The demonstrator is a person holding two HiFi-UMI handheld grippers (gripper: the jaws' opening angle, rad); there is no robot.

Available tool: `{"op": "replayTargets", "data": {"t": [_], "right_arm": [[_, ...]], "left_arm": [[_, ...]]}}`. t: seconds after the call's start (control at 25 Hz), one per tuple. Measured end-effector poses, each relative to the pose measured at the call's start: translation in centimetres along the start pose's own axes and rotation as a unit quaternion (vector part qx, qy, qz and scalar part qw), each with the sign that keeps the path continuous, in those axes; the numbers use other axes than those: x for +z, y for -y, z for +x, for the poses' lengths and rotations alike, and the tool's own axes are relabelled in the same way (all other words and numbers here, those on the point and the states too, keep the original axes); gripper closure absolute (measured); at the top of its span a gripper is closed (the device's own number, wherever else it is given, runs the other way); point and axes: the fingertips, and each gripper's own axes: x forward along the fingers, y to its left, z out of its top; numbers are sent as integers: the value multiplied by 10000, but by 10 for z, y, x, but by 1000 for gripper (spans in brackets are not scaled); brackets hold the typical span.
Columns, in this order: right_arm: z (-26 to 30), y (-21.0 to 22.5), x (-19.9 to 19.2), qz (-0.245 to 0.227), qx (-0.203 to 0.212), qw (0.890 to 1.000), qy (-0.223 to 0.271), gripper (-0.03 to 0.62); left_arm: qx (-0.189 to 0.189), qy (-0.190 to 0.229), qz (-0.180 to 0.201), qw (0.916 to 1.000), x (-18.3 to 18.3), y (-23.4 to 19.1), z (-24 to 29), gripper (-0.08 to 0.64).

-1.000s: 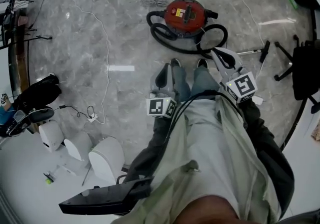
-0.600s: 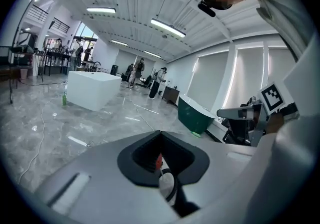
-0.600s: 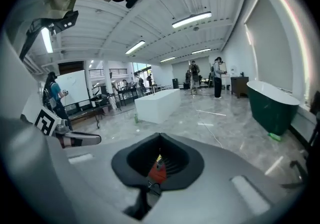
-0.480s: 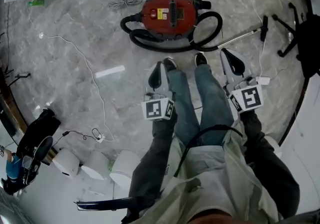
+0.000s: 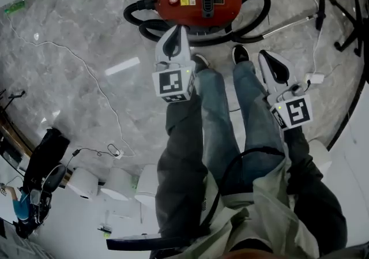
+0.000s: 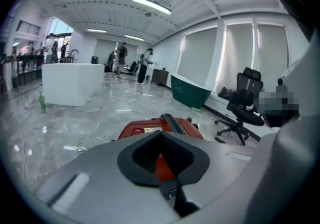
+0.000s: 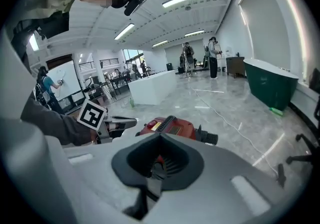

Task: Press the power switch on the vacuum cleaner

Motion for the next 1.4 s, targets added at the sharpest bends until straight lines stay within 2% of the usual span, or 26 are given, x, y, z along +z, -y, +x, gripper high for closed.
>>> {"op": "replayTargets", "data": {"t": [0.12,0.36,0.64,0.72,0.8,0.88,1.04,1.28,1.4], "right_arm": [[23,2,-5,36,19,10000,9,591],[43,10,6,-20,75,9998,160,591],[30,27,-5,-17,-37,10000,1,591],[25,31,-9,-9,-79,10000,-44,591],[22,34,-13,8,-85,9999,-70,591],[21,35,-15,36,-79,9999,-74,591],[23,32,-13,72,0,10000,-20,591],[35,18,-4,18,279,9996,69,591],[36,14,-2,57,313,9995,50,591]], "left_arm": [[-152,-367,555,9977,-22,0,23,555],[399,-390,330,9979,-15,-32,54,555],[366,-890,821,9920,-17,-45,90,555],[416,-743,604,9945,-20,-46,89,556],[468,-621,179,9968,-22,-47,89,557],[503,-686,-6,9964,-25,-48,89,557],[536,-859,56,9948,-33,-48,91,555],[464,-815,13,9956,-33,-48,91,555],[396,-832,261,9954,-32,-47,90,555]]}}
